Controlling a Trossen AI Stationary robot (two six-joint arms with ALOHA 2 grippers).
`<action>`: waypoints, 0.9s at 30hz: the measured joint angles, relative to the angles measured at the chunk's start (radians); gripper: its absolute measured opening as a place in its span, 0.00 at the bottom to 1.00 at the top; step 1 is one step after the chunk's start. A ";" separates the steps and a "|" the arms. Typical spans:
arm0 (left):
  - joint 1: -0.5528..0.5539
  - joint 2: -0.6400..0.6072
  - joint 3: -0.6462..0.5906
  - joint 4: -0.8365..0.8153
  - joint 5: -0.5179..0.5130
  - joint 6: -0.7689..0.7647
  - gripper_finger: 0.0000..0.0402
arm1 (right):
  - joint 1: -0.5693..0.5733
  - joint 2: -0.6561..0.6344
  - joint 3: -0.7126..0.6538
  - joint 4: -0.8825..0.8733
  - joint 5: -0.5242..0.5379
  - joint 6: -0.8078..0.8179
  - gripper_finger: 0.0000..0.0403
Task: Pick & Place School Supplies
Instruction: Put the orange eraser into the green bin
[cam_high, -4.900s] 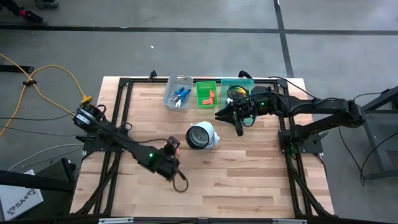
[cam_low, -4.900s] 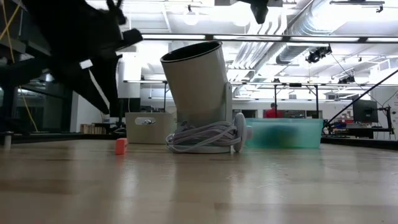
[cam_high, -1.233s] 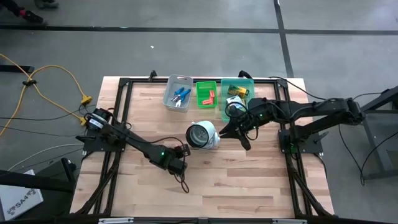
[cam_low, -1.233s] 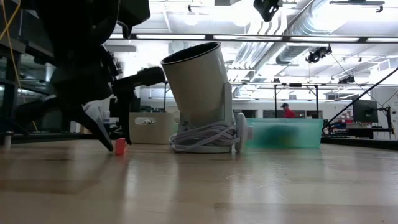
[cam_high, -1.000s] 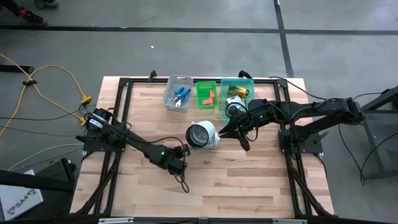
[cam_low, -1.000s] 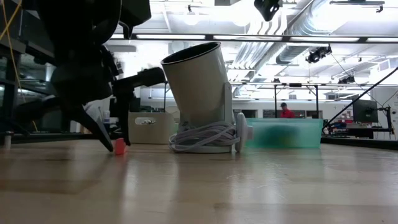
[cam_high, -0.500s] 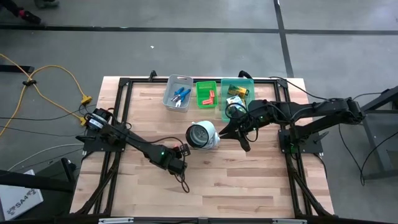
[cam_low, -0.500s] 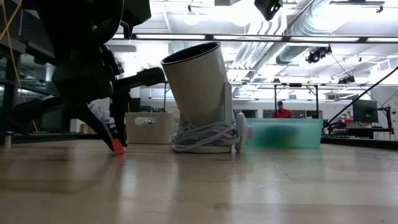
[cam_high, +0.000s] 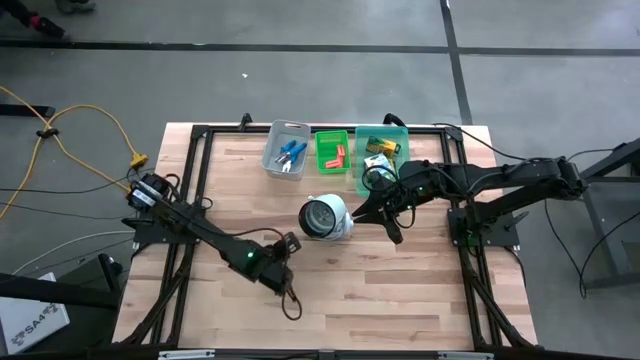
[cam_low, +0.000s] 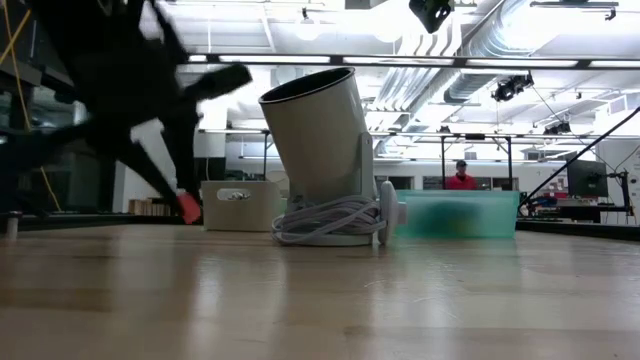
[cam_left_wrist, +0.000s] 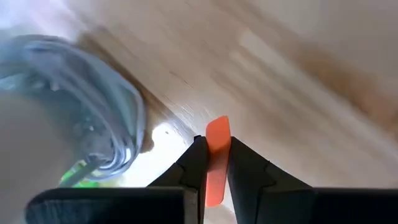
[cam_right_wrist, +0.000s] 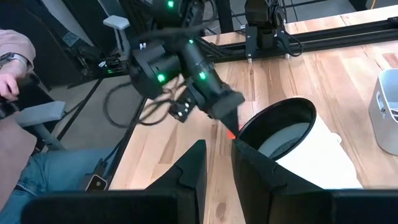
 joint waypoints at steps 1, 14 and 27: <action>-0.007 -0.013 0.001 0.011 0.000 -0.046 0.10 | 0.000 0.000 0.000 0.000 0.000 0.000 0.16; -0.065 -0.200 0.002 0.231 -0.004 -0.415 0.10 | 0.000 0.000 0.000 0.000 0.001 0.011 0.16; -0.004 -0.372 0.002 0.664 -0.075 -0.362 0.10 | 0.000 0.000 0.000 0.068 -0.001 -0.013 0.16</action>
